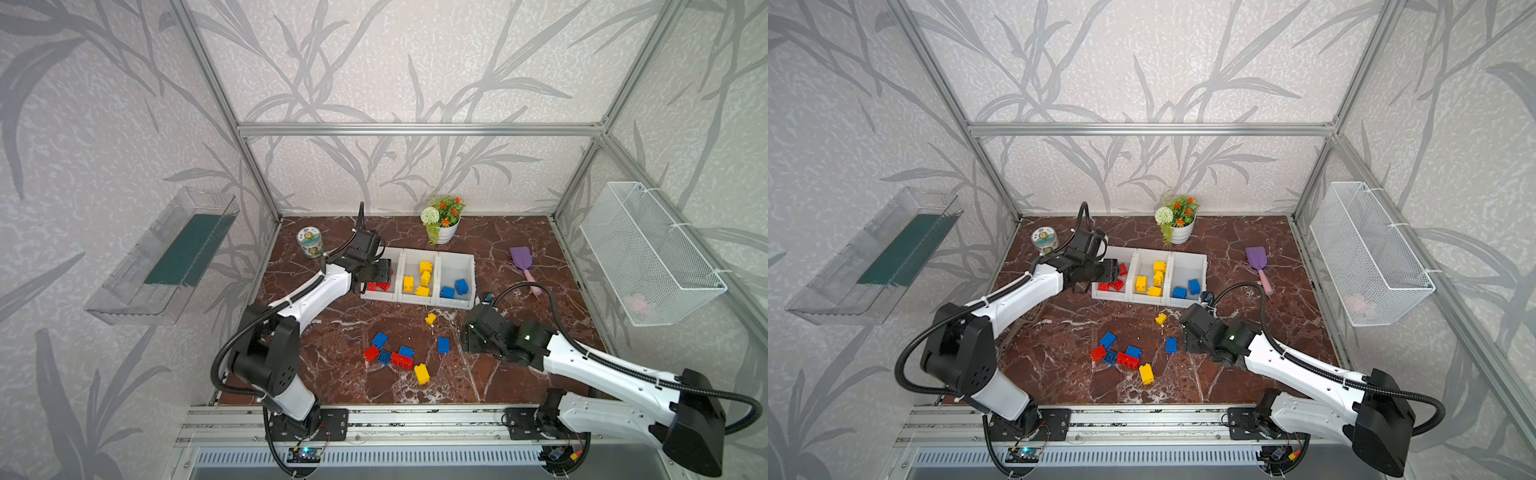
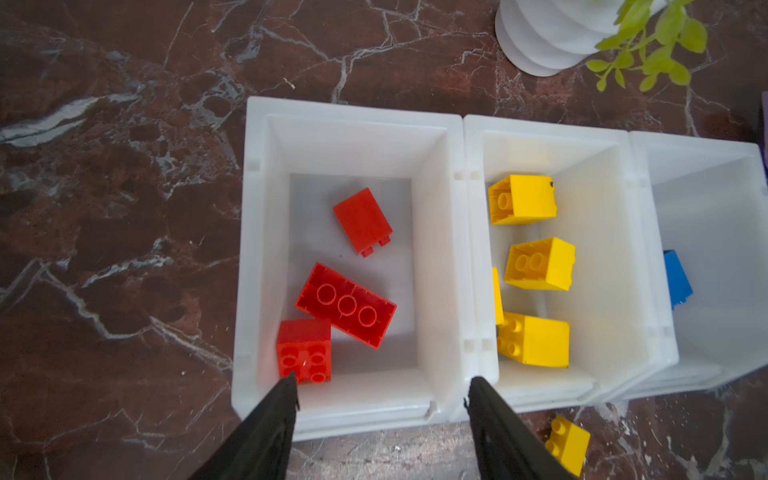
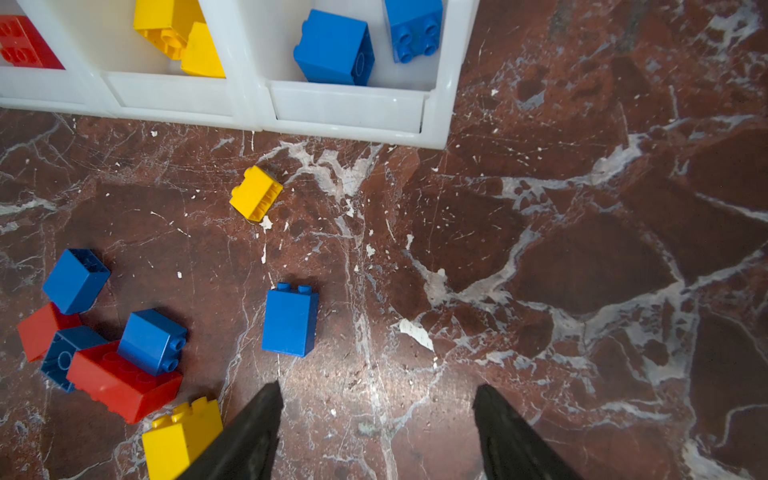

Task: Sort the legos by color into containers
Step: 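Withdraw the left gripper from the red compartment while the right gripper moves over the pile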

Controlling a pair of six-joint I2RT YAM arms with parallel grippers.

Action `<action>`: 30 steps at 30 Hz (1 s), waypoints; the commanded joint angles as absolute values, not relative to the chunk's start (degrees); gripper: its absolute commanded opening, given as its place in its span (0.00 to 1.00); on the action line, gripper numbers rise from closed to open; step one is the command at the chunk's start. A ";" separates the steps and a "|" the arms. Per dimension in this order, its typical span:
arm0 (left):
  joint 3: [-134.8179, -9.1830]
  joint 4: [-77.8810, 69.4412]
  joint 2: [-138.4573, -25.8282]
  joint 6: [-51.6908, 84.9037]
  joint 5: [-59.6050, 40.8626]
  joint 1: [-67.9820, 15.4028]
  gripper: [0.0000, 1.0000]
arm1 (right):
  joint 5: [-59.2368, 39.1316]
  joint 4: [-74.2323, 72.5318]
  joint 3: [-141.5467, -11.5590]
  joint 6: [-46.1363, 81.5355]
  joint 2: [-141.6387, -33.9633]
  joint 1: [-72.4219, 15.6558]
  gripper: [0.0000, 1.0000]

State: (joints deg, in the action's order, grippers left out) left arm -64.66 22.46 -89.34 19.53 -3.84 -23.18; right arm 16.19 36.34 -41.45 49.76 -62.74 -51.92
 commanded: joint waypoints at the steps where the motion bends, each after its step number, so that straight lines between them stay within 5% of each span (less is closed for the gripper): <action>1: -58.80 20.43 -84.14 21.10 -6.46 -22.95 0.68 | 17.01 37.29 -40.76 50.56 -62.68 -52.33 0.73; 13: -42.07 18.74 -67.78 29.42 -2.57 -22.95 0.68 | 15.04 35.89 -43.68 48.39 -68.14 -52.62 0.73; 30: -39.83 22.53 -61.62 30.34 3.37 -22.83 0.70 | 10.54 33.41 -50.52 40.08 -76.80 -58.18 0.73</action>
State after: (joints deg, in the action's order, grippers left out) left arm -40.80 20.82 -62.92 28.88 0.60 -23.14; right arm 12.23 34.94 -48.25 42.83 -74.89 -57.45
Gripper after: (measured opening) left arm 0.699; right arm 0.733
